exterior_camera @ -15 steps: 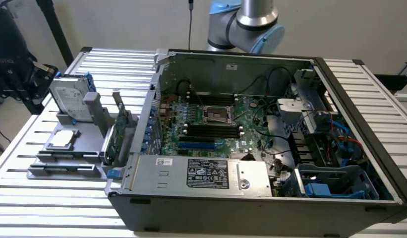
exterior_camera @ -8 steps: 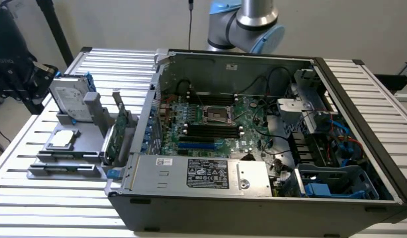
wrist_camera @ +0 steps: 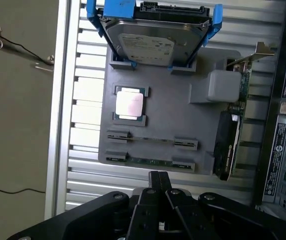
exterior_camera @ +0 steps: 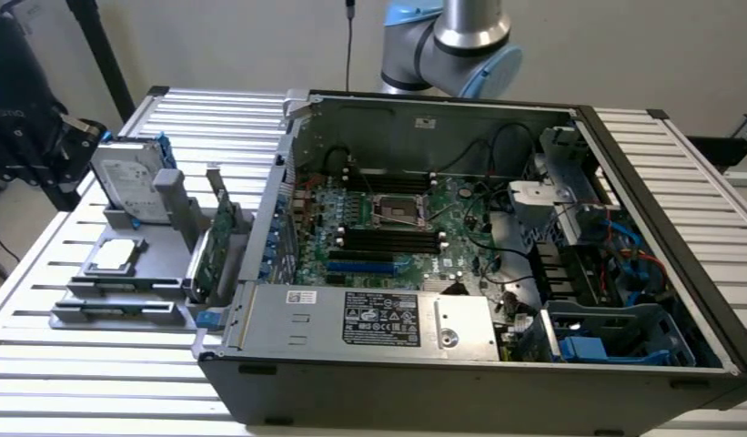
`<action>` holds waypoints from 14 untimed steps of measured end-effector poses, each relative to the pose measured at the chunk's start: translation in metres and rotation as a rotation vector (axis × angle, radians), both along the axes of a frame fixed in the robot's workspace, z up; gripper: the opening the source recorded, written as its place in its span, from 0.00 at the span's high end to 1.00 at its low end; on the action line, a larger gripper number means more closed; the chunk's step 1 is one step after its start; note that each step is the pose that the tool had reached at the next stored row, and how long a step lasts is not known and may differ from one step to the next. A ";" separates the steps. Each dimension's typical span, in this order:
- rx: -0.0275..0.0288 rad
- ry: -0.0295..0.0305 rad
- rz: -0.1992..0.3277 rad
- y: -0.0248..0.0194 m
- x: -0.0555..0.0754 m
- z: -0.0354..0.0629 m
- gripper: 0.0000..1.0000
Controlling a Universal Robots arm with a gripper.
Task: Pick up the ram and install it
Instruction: 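Pick up the ram and move it above insertion slot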
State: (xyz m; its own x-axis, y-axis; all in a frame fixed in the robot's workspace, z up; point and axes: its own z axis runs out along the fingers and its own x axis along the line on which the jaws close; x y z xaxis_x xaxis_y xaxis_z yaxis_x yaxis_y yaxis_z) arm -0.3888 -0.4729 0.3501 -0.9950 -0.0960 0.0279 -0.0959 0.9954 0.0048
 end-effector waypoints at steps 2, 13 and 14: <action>-0.0001 0.0001 0.008 -0.0022 -0.001 -0.0004 0.89; 0.0000 0.0001 0.195 -0.0027 -0.001 -0.0033 0.89; 0.0000 0.0001 0.213 -0.0027 -0.001 -0.0036 0.89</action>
State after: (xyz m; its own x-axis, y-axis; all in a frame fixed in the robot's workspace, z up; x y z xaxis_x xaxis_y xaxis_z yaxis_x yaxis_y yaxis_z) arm -0.3897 -0.4755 0.3465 -0.9521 -0.3044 0.0280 -0.3044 0.9525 0.0048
